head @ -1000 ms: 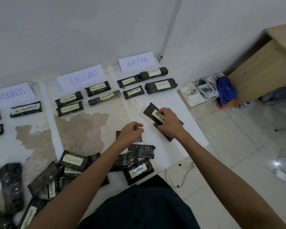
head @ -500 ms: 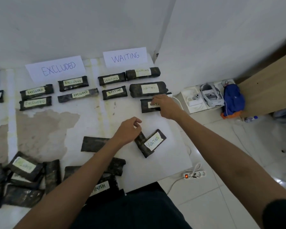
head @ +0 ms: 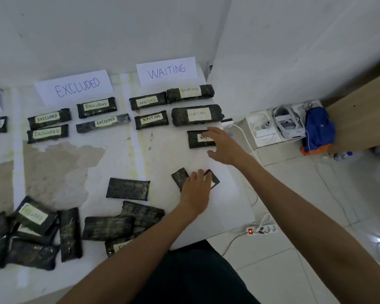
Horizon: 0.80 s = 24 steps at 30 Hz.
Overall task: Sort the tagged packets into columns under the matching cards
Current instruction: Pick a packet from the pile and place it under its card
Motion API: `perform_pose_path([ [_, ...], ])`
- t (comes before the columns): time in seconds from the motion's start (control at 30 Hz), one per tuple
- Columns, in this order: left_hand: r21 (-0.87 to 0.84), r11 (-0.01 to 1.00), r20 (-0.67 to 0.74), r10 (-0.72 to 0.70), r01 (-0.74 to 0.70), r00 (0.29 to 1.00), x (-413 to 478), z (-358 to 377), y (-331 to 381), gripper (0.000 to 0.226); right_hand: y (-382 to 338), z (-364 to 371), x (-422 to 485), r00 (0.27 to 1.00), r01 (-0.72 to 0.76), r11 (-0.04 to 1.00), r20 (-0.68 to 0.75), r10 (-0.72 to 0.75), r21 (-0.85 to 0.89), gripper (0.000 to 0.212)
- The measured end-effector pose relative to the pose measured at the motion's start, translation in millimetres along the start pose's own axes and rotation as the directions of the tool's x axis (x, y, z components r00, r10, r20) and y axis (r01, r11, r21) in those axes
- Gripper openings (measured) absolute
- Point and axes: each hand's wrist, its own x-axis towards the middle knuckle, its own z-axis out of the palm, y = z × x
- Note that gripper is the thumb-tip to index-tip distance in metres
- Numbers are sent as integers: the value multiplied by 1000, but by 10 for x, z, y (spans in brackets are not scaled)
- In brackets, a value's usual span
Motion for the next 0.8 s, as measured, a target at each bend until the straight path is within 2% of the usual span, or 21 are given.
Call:
perform_pose_path([
  [0.13,-130,990,7,63,-62,998,19,-119,-177,67,-141,5,-125,997,3,999,-75,0,51,53],
  [0.23,-175,984,-95,19,-36,995,28,-303,-430,68,-254,-29,-167,977,8,985,-209,29,172,45],
  [0.3,-195,981,-148,-46,17,988,65,-372,-706,69,-332,-34,-181,957,-33,967,-272,104,254,41],
  [0.4,-170,980,-160,-131,104,978,243,-435,-1118,68,-481,55,-200,960,-137,934,-188,207,329,41],
  [0.5,-117,982,-136,-163,147,977,494,-486,-1357,68,-619,307,-246,970,-238,938,14,243,252,42],
  [0.6,-56,992,-102,-115,110,988,685,-491,-1452,66,-760,627,-320,945,-313,942,133,298,119,58],
  [0.7,-21,998,-91,-65,64,994,764,-448,-1466,62,-858,878,-384,936,-318,942,120,330,-105,74],
  [0.8,-54,997,-106,-66,60,992,745,-437,-1459,63,-923,974,-415,949,-293,941,71,308,-171,69],
])
